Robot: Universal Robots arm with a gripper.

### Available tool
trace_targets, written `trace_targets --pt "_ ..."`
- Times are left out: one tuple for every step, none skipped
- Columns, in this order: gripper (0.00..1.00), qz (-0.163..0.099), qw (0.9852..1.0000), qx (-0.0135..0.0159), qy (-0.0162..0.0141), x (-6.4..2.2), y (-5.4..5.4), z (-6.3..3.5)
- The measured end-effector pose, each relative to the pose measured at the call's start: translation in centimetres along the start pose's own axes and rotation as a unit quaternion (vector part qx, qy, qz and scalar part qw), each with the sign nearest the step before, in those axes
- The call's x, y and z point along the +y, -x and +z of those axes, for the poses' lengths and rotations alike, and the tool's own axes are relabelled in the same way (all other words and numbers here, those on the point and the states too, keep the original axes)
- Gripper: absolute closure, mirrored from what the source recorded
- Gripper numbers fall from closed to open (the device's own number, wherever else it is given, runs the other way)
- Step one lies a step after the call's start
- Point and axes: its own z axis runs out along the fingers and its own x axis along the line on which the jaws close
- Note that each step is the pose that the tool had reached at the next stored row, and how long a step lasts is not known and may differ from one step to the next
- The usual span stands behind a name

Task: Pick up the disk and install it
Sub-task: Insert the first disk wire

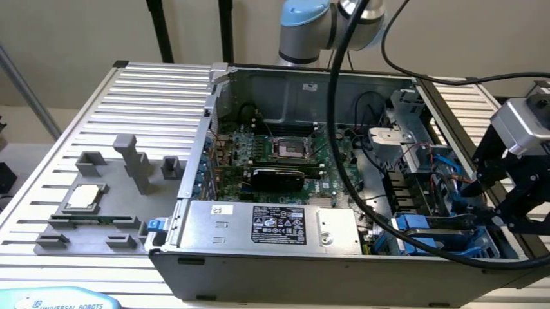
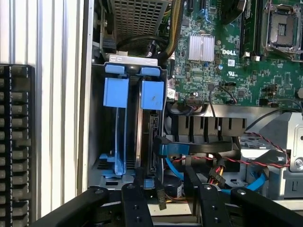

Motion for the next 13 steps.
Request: trace_targets --pt "0.55 -0.002 1.0000 -0.0001 0.0002 0.00 0.0 0.00" --pt "0.55 -0.004 1.0000 -0.0001 0.0005 0.00 -0.1 0.00" --pt "0.55 -0.005 1.0000 -0.0002 0.0007 0.00 -0.1 -0.02" --pt "0.55 -0.006 1.0000 -0.0003 0.0008 -0.01 -0.2 -0.04" --pt "0.55 -0.006 1.0000 -0.0006 0.0009 -0.01 -0.3 -0.07" --pt "0.55 -0.007 1.0000 -0.0009 0.0009 -0.01 -0.4 -0.11" --pt "0.55 -0.007 1.0000 -0.0013 0.0010 0.00 -0.5 -0.15" --pt "0.55 -0.007 1.0000 -0.0019 0.0010 0.01 -0.6 -0.20" --pt "0.55 -0.007 1.0000 -0.0024 0.0010 0.02 -0.7 -0.27" --pt "0.55 -0.008 1.0000 -0.0028 0.0010 0.03 -0.8 -0.36" --pt "0.55 -0.008 1.0000 -0.0034 0.0010 0.06 -0.9 -0.46" --pt "0.55 -0.008 1.0000 -0.0040 0.0010 0.10 -1.0 -0.56" --pt "0.55 -0.008 1.0000 -0.0045 0.0011 0.20 -1.1 -0.61"
